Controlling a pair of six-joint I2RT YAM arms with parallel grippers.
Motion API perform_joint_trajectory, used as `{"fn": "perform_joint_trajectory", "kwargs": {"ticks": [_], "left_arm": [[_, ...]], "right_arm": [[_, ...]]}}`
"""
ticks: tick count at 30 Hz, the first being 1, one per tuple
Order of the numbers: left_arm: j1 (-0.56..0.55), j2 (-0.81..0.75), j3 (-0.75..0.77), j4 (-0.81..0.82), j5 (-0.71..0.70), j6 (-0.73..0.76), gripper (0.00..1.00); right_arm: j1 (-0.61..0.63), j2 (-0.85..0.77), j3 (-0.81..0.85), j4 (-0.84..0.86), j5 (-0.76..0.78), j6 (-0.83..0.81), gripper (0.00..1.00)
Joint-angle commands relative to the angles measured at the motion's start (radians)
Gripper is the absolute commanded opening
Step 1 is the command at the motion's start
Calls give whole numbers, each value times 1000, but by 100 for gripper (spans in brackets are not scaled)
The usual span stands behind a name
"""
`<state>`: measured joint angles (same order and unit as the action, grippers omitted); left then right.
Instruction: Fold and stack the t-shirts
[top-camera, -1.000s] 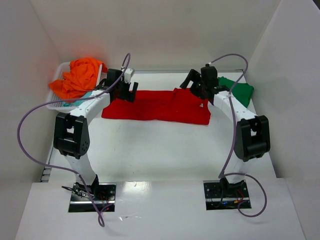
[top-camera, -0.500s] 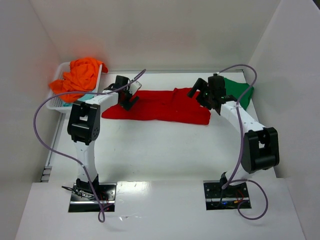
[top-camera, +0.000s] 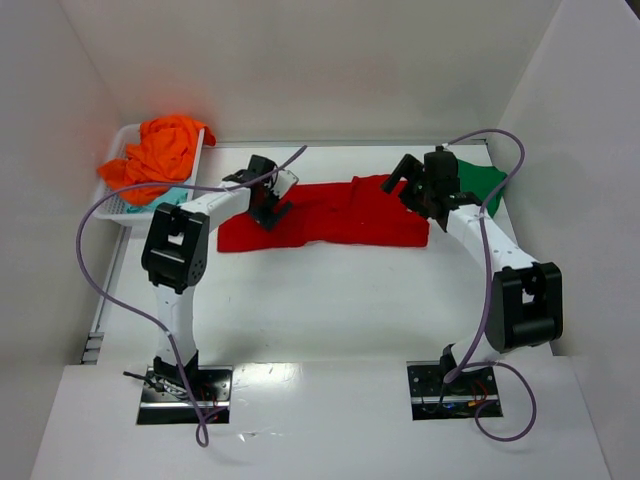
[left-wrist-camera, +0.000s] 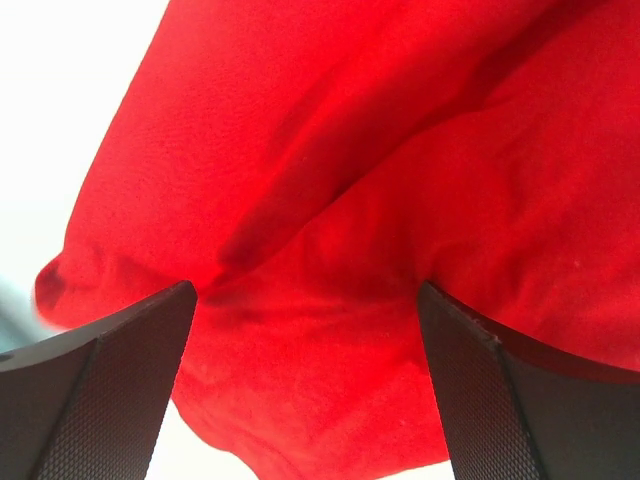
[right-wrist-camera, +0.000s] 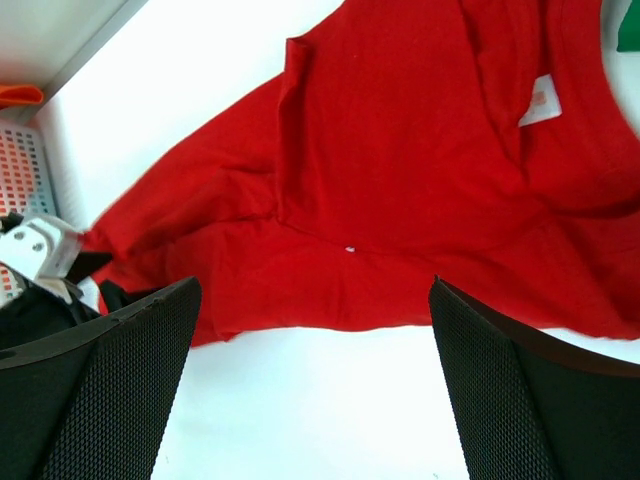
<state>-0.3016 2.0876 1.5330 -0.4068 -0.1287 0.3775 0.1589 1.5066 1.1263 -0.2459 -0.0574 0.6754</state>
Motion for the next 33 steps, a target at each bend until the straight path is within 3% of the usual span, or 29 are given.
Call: {"fn": "perform_joint_trajectory", "kwargs": {"ticks": [1,7,14,22,33], "left_arm": [[-22,-43,-52,-135,150,-190,99],[-125,-177,-206,-144,219,-449,99],[-290,-297,-388,-170,287,-606,99],[-369,-460,-523,-148,422,-736,99],[-449,-469,-590,-49,417,-804,99]], "right_arm": [[-5,-17,-9,25,16,-14,100],[-5,16,-46,2,27,-14,100],[17,111,-59,-13,48,-14,100],[102,299,62,-24,83,-16,100],[174,535,260,-98,177,-5,100]]}}
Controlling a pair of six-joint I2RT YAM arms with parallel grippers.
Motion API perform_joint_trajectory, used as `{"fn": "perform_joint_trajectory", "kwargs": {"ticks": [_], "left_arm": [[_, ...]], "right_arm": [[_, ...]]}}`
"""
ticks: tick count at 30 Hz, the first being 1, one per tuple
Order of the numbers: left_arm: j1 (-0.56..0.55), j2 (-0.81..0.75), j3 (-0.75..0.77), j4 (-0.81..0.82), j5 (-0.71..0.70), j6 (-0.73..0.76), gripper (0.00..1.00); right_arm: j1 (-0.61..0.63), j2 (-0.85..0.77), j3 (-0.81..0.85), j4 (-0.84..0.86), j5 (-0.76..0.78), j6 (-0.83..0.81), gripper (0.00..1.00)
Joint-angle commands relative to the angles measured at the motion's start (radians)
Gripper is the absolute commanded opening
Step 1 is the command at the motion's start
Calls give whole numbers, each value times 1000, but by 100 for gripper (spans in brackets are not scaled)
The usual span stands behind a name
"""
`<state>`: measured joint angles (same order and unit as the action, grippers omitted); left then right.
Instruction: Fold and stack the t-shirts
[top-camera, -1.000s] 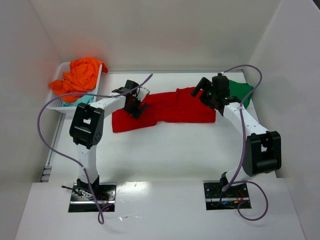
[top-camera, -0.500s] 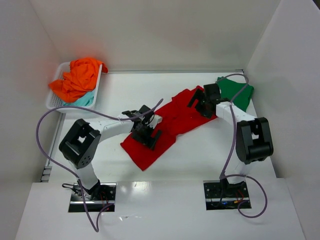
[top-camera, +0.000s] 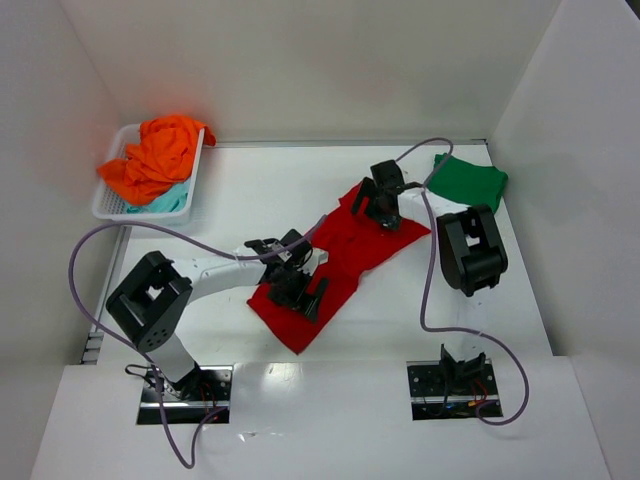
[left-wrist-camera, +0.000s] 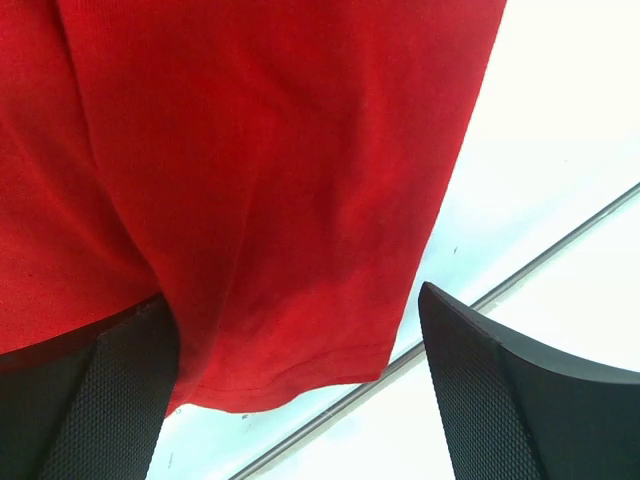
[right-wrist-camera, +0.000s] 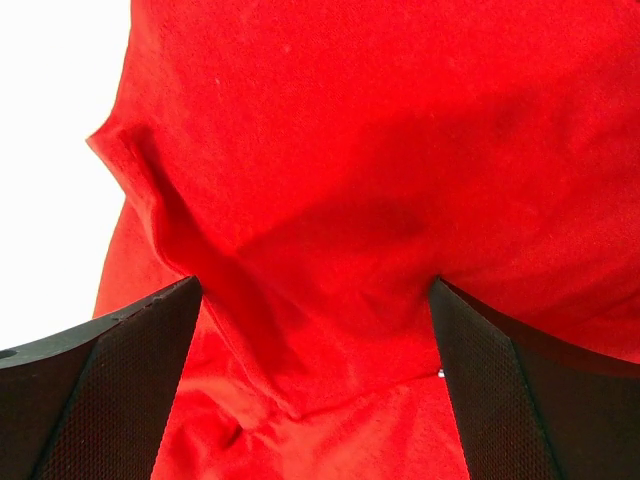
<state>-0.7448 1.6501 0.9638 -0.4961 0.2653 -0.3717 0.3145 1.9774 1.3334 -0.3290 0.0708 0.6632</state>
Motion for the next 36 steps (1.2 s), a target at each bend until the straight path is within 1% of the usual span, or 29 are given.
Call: {"fn": "perform_joint_trajectory", "kwargs": {"ticks": [1,5,7,12,17,20,23,24,29,31,32,33,35,36], "left_arm": [[-5,-32,-36,41,23,-55,99],[-14,-18,-59,62,48,-64,99],[-14,-7,-59,62,63,-64,99],[-14,28,1,86,144,-53,99],[-53,117,56,134,250,-76,99],[-97,137,79,143,250,-98,99],[-97,146,79,163,239,-128,99],[-97,146,79,163,217,-145,99],[-97,111,38,218,229,-211,99],[-97,70,38,196,165,-222,99],[-97,45,52,171,137,-222,99],[-97,-10,61,159,114,-222,99],[-97,-67,70,137,57,-231,99],[-97,-126,85,127,46,-242,99]], "right_arm": [[27,80,67,-15,49,7,100],[49,156,162,-37,49,7,100],[61,216,245,-50,49,7,100],[97,343,479,-102,38,-2,100],[117,449,636,-125,-12,-2,100],[138,492,722,-134,-34,-16,100],[147,521,803,-168,-34,-34,100],[147,521,816,-179,-23,-34,100],[147,495,800,-174,24,-56,100],[137,450,788,-185,24,-56,100],[123,427,746,-185,24,-56,100],[123,363,712,-174,24,-66,100],[107,278,634,-113,34,-66,100],[94,234,554,-90,47,-66,100]]}}
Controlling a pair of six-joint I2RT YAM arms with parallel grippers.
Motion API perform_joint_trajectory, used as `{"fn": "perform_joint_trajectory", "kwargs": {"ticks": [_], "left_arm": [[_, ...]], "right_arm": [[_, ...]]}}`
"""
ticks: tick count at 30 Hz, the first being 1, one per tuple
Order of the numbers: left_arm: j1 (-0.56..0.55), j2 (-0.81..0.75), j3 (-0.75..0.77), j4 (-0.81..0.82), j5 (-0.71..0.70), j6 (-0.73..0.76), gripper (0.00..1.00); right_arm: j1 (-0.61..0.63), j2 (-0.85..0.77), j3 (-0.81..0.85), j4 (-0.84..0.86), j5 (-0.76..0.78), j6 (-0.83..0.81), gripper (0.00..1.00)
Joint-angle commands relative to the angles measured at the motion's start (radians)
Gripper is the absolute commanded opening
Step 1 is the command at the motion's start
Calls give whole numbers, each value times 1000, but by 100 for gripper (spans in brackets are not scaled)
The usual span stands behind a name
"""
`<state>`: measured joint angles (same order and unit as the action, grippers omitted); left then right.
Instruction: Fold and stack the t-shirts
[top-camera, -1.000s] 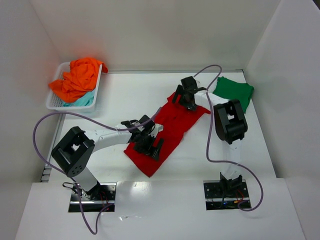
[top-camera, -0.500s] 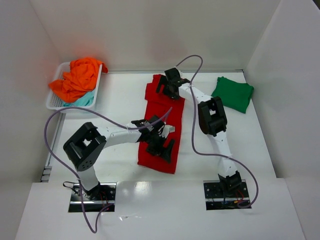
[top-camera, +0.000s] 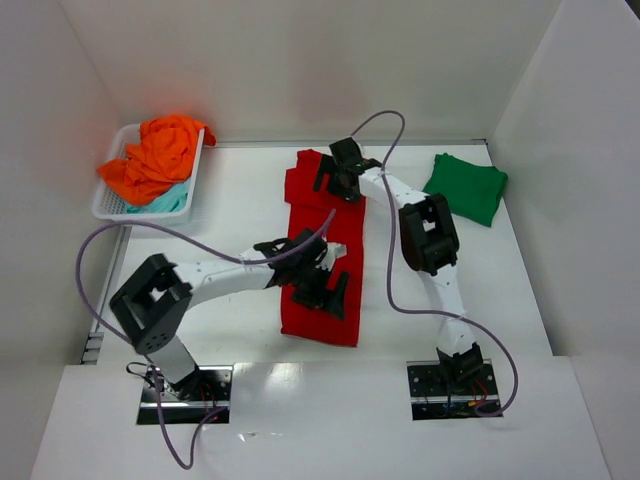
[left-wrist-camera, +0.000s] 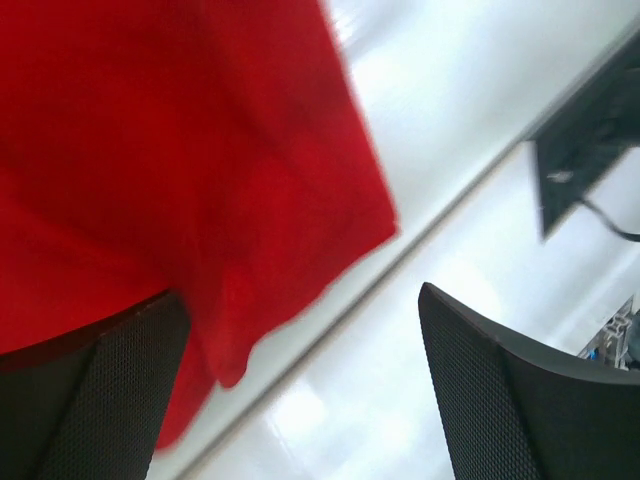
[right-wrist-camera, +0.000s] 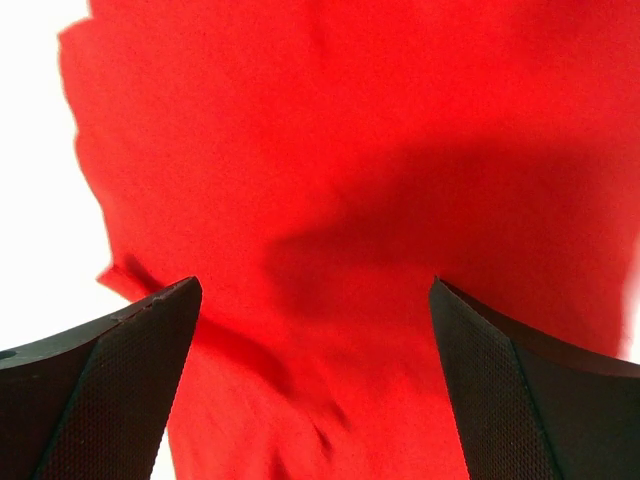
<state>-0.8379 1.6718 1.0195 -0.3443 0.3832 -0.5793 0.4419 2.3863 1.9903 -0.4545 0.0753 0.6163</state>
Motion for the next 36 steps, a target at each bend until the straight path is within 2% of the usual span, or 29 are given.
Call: {"fn": "perform_joint_trajectory", "kwargs": {"ticks": [1,4,6,8,11,14,18,25,36], "left_arm": [[-4,-180,30,-25,-81,-48,99],[-4,-315,30,-4,-128,-79,99],[-4,-410,-25,7,-197,-115,99],[-4,-449,-65,16,-265,-135,99],[-4,-458,-88,-21,-288,-136,99],[-4,-429,-120,-10,-303,-136,99],[-4,-353,-140,-1,-337,-160,99],[-4,-187,-108,-10,-346,-122,99],[-13,15,-79,34,-216,-91,99]], "right_arm": [[-46,-264,-138,55,43,-20,100],[-58,-376,-243,93,32,-39,100],[-58,-459,-301,111,23,-50,100],[-58,-499,-344,120,23,-62,100],[-58,-478,-344,129,14,-93,100],[-58,-422,-279,105,14,-115,100],[-58,-253,-162,42,49,-135,100],[-49,-75,-12,-13,60,-144,100],[-49,125,189,-53,47,-164,100]]}}
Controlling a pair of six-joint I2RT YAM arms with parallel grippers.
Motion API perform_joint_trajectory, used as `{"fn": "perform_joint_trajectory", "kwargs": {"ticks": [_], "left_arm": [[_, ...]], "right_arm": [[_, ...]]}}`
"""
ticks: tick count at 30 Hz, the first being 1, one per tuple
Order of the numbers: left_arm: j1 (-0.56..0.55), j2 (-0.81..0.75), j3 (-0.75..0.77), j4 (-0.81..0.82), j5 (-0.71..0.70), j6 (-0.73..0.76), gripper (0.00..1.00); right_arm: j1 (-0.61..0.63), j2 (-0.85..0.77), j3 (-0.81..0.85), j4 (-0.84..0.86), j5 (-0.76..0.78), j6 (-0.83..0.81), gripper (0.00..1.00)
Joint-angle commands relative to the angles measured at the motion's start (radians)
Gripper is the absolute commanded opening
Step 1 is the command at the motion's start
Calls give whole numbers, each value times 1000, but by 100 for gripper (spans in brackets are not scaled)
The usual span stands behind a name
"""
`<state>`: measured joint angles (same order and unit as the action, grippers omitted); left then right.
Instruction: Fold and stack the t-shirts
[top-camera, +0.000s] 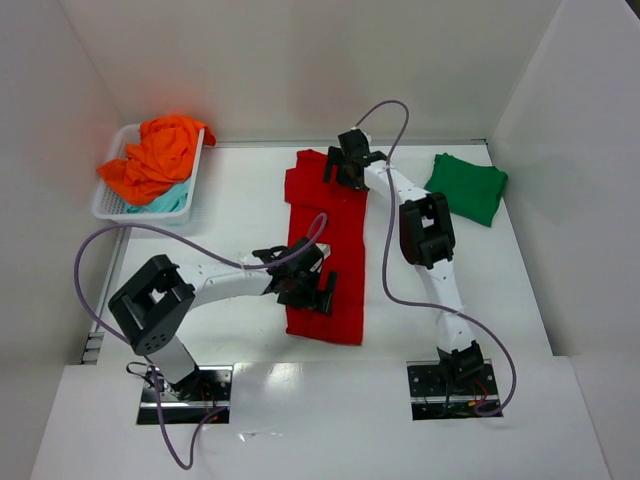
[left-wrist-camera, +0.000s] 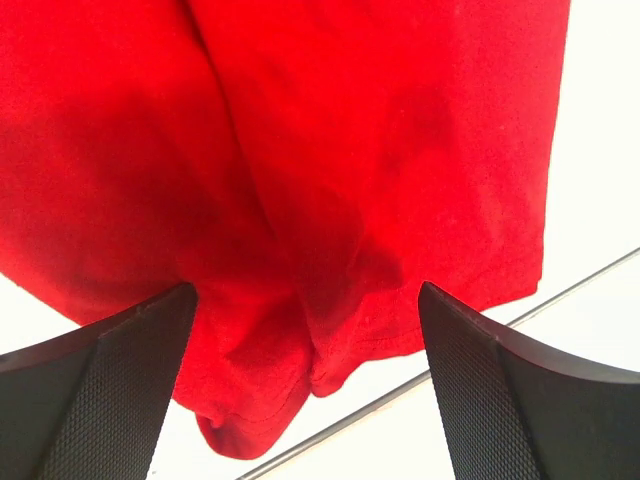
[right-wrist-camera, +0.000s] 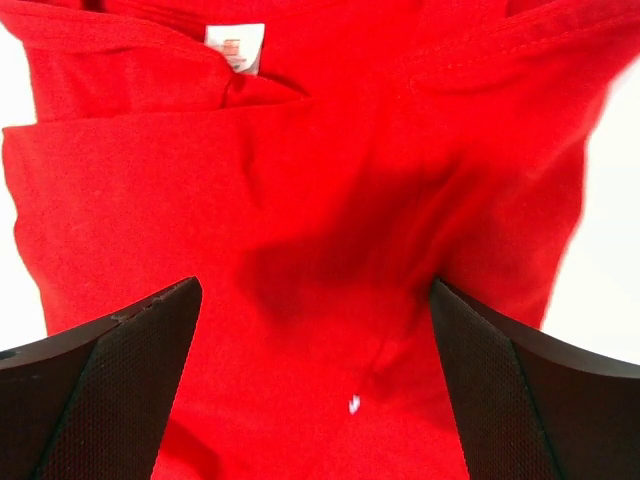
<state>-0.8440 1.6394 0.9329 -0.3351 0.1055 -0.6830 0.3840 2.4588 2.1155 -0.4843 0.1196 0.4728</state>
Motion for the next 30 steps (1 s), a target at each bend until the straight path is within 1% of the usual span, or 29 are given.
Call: {"fn": "perform_joint_trajectory", "kwargs": {"ticks": [1,5,7,9,13,16,17,19,20,21,22,23,24,25,26,27,28,29,30], "left_arm": [[-18,48,7,34,71,13,99],[-27,57,7,34,95,-9,99],[-27,57,-3,34,95,-22,99],[-27,44,-14,12,83,-32,99],[-27,-21,-25,-41,37,-53,99],[-27,-96,27,-88,-13,-53,99],[-27,-116,46,-97,-27,-32,99],[-27,-173,88,-107,-61,-15,99],[-27,-188,98,-107,-73,-15,99],[-27,-217,98,-107,-98,-15,99],[-27,-230,98,-107,-111,-15,99],[-27,-243,77,-107,-124,-33,99],[-27,-271,64,-96,-124,-55,99],[-27,-286,49,-81,-124,-64,99],[-27,-317,32,-70,-115,-73,99],[-18,-334,-8,-61,-115,-90,99],[-18,-349,-28,-39,-115,-130,99],[-3,-372,-46,-39,-80,-148,99],[9,-381,-63,-21,-67,-159,99]], "right_arm": [[9,66,83,-34,3,-20,100],[9,149,226,-91,-6,-30,100],[9,184,262,-114,-15,-30,100],[9,184,285,-114,-15,-30,100],[9,164,276,-123,-3,-30,100],[-2,62,212,-91,-29,-30,100],[-2,-25,146,-74,-38,-20,100],[-11,-128,66,-8,-50,-20,100],[-11,-182,-24,10,-51,-20,100],[-11,-301,-75,32,-51,-11,100],[-11,-364,-131,83,-51,-11,100],[-11,-427,-261,111,-51,-11,100],[-11,-490,-328,137,-60,0,100],[-11,-611,-391,169,-60,12,100],[-11,-665,-513,170,-60,21,100],[-11,-717,-575,170,-73,33,100],[-11,-821,-636,170,-74,56,100],[-11,-871,-764,170,-90,70,100],[-11,-920,-828,170,-90,87,100]]}}
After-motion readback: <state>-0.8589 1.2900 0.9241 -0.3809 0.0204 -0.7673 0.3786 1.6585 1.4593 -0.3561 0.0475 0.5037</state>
